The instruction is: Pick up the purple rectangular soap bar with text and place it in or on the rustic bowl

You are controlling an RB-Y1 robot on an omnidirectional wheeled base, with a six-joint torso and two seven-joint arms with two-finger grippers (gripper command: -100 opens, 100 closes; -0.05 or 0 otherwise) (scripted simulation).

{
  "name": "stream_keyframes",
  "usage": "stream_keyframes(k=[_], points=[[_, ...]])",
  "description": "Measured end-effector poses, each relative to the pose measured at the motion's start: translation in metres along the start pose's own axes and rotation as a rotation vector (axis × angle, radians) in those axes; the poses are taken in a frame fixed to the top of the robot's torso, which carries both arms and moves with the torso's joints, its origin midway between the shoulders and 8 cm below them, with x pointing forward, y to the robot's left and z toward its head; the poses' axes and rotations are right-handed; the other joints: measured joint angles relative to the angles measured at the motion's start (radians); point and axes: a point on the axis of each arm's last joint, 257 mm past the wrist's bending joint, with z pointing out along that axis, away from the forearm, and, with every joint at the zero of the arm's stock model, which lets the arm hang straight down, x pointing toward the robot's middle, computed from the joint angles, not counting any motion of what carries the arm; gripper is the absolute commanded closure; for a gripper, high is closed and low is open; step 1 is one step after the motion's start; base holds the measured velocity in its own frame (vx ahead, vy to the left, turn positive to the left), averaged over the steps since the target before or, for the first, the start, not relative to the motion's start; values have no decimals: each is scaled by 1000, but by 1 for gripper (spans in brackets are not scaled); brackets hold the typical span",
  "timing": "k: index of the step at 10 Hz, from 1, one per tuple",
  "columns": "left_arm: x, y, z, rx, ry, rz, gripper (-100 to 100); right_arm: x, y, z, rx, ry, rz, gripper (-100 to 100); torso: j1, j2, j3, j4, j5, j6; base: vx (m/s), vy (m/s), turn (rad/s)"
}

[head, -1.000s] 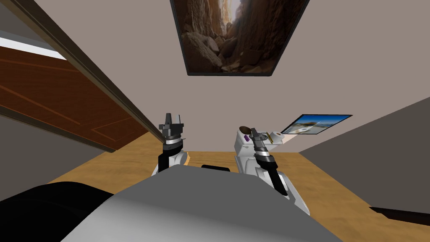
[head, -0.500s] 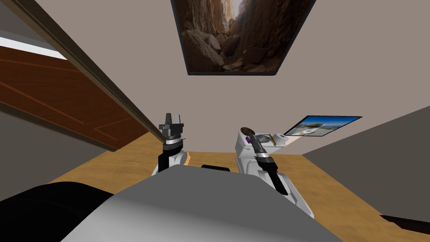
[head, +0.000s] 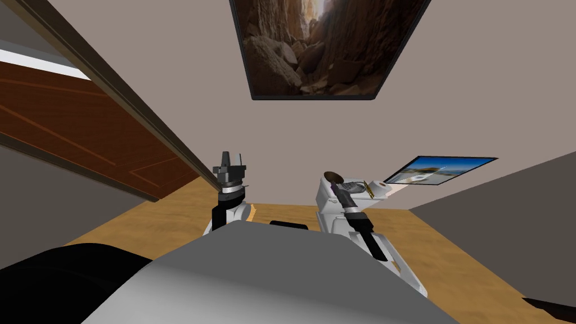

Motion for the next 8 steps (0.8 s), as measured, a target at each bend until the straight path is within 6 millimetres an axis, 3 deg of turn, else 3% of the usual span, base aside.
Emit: stream_keyframes(k=[8], points=[[0,0,0,0,0,0,0,34,-98,-37,132,245,-361,-100,0,0,0,0,0,0,40,5,32]])
